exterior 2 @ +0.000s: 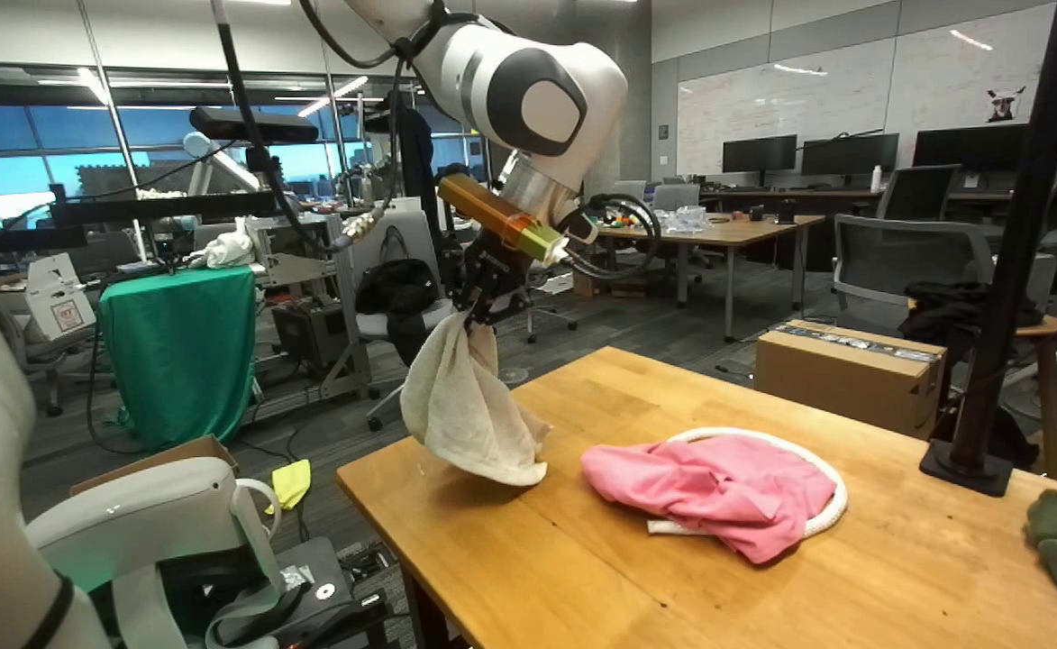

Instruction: Separate the objects on the table

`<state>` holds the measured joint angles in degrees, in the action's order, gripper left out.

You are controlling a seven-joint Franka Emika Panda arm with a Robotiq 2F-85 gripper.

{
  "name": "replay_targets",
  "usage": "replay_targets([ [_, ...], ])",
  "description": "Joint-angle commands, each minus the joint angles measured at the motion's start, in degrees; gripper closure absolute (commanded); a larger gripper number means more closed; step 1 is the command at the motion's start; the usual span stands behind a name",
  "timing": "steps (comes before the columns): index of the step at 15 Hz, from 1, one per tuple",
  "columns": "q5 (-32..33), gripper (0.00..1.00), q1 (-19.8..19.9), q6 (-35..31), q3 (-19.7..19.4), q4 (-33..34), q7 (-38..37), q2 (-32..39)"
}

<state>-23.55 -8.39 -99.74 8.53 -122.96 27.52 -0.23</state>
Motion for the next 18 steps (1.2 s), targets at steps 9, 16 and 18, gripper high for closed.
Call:
replay_targets([
  [9,-6.3,0.66,0.0,3.2,0.8,-0.8,1.3,3.3],
  [16,-4.6,0.14,0.3,1.4,0.3,-0.3,-0.4,3.3],
  [18,0.6,0.01,0.2,-3.7,0.1,-0.5,-2.5,2.7],
])
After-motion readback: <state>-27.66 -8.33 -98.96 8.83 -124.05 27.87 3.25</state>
